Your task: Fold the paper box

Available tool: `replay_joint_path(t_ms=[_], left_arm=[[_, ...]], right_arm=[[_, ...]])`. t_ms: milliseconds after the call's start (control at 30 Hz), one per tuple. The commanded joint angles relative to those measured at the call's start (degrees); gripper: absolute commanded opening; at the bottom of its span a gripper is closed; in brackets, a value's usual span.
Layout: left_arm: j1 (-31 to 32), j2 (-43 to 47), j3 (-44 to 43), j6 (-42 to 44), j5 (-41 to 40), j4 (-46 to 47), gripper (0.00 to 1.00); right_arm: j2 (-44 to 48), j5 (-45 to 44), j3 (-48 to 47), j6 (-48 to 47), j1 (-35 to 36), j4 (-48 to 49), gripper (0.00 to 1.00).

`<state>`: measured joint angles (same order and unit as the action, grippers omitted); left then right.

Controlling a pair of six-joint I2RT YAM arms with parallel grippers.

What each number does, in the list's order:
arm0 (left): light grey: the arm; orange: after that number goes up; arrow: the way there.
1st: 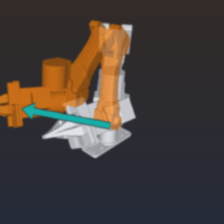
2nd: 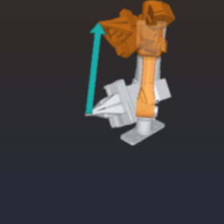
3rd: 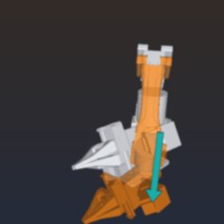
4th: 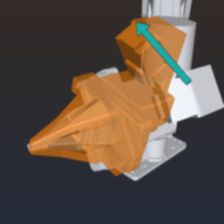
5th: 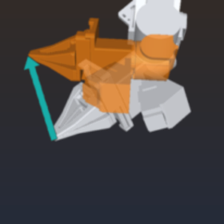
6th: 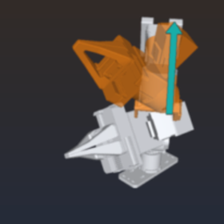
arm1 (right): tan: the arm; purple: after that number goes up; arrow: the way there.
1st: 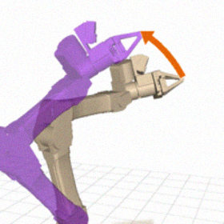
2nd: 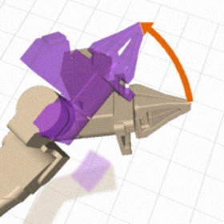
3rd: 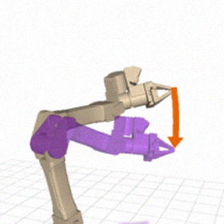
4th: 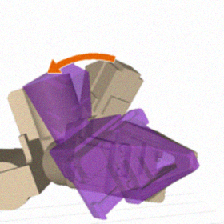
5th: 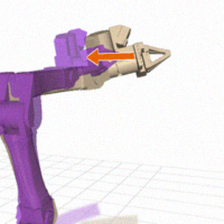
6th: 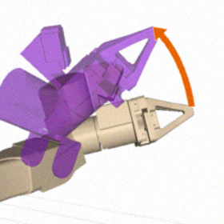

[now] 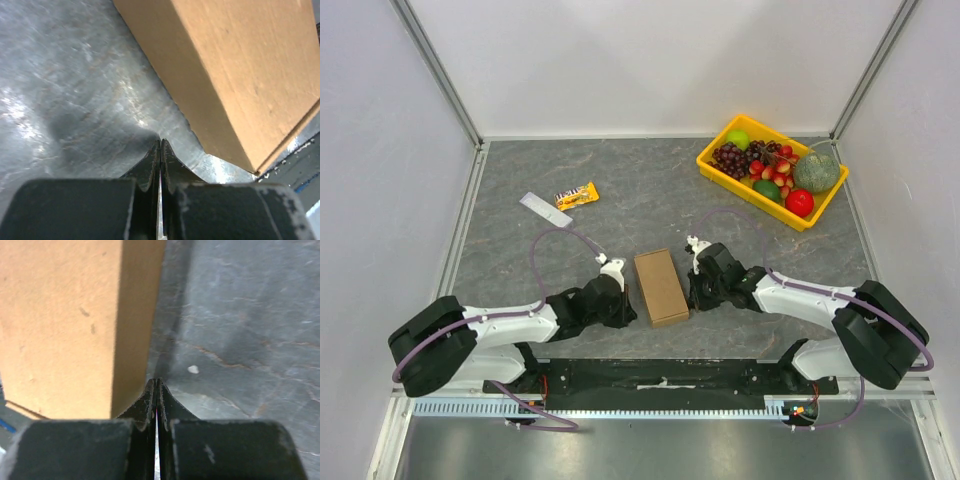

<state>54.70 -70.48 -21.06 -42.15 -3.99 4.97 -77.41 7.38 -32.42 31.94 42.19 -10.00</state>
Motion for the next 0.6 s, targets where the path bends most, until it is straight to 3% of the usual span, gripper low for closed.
replay_joint_path(t_ms=[0,300,567], left_arm=[[3.7,-1.5,0.2,-5.9,-0.5,2.7,0.02],[9.0,-9.9,-5.1,-7.8,-1.6,5.2,0.02],[7.0,-11.1,-7.1,-5.2,-5.4,2.5,0.02]], right_arm=[[0.8,4.5,0.4,3.8,2.4,3.0,0.0],[-1.9,6.4,0.4,8.3,4.8,9.1,0.0],[-2.7,2.0,-1.1,7.2,4.9,9.6,0.0]])
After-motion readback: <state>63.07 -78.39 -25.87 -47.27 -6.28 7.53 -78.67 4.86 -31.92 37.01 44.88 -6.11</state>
